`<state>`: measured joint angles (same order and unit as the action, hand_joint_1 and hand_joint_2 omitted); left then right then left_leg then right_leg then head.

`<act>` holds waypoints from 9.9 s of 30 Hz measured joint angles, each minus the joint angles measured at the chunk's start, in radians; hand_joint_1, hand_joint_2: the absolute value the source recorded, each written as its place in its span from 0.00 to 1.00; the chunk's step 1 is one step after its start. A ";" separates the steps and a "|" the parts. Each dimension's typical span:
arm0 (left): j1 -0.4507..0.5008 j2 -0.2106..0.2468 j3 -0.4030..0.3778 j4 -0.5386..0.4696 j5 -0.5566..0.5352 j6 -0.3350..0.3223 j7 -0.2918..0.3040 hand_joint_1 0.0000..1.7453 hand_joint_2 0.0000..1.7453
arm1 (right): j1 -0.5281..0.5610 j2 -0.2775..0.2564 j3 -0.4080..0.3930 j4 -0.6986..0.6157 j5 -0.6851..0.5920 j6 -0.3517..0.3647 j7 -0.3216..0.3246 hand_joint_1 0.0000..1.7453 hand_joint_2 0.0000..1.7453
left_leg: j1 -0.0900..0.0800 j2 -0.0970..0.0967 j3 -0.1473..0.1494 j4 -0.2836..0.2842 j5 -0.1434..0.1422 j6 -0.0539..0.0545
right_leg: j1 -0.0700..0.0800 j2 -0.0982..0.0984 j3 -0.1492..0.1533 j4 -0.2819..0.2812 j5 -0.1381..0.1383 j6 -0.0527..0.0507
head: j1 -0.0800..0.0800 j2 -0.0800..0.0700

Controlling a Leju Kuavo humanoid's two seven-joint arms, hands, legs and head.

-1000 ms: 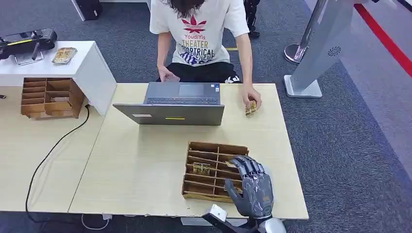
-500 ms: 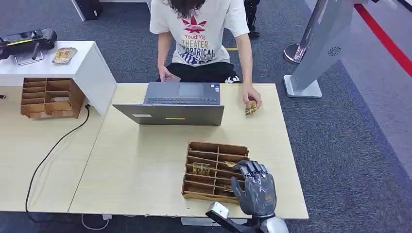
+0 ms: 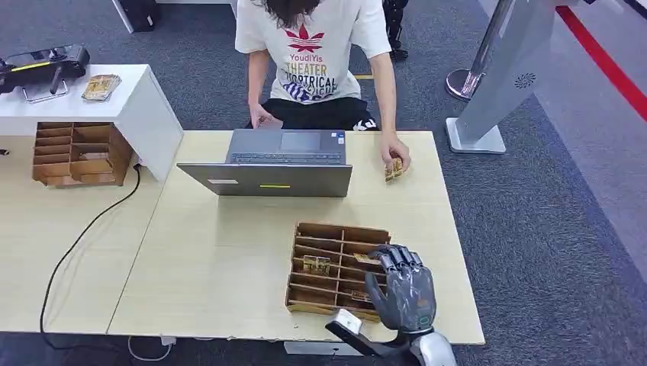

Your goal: Pass the card to the sensor for recognition and then transmit it.

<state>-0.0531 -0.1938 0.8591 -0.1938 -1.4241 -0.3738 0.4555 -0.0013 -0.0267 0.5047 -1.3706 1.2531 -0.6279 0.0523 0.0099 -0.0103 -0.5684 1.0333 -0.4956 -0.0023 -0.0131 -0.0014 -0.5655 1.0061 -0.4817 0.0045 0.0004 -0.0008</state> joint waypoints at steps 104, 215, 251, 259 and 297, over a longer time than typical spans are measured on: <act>0.002 0.005 0.000 0.000 -0.010 -0.007 -0.013 0.00 0.00 | -0.068 -0.050 -0.035 -0.006 -0.280 0.168 -0.055 1.00 1.00 | 0.000 0.000 0.000 0.000 0.000 0.000 | 0.000 0.000 0.000 0.000 0.000 0.000 | 0.000 0.000; 0.009 -0.008 0.058 0.000 -0.003 0.010 -0.027 0.00 0.00 | 0.059 -0.164 0.142 -0.104 -0.281 0.097 -0.010 0.30 1.00 | 0.000 0.000 0.000 0.000 0.000 0.000 | 0.000 0.000 0.000 0.000 0.000 0.000 | 0.000 0.000; 0.008 -0.008 0.058 0.000 -0.014 0.007 -0.027 0.00 0.00 | 0.023 -0.157 0.140 -0.033 -0.292 0.124 -0.013 1.00 1.00 | 0.000 0.000 0.000 0.000 0.000 0.000 | 0.000 0.000 0.000 0.000 0.000 0.000 | 0.000 0.000; 0.008 -0.008 0.058 0.000 -0.015 0.007 -0.027 0.00 0.00 | 0.023 -0.156 0.131 -0.040 -0.336 0.121 -0.038 1.00 1.00 | 0.000 0.000 0.000 0.000 0.000 0.000 | 0.000 0.000 0.000 0.000 0.000 0.000 | 0.000 0.000; 0.009 -0.003 0.068 0.000 -0.039 -0.003 -0.050 0.00 0.00 | 0.057 -0.172 -0.063 -0.466 -1.071 0.459 -0.378 1.00 1.00 | 0.000 0.000 0.000 0.000 0.000 0.000 | 0.000 0.000 0.000 0.000 0.000 0.000 | 0.000 0.000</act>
<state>-0.0439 -0.1968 0.9274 -0.1938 -1.4626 -0.3773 0.4059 0.0553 -0.1988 0.4417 -1.8365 0.1820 -0.1691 -0.3262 0.0098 -0.0103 -0.5686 1.0334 -0.4956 -0.0021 -0.0132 -0.0014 -0.5656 1.0061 -0.4816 0.0045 0.0000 -0.0008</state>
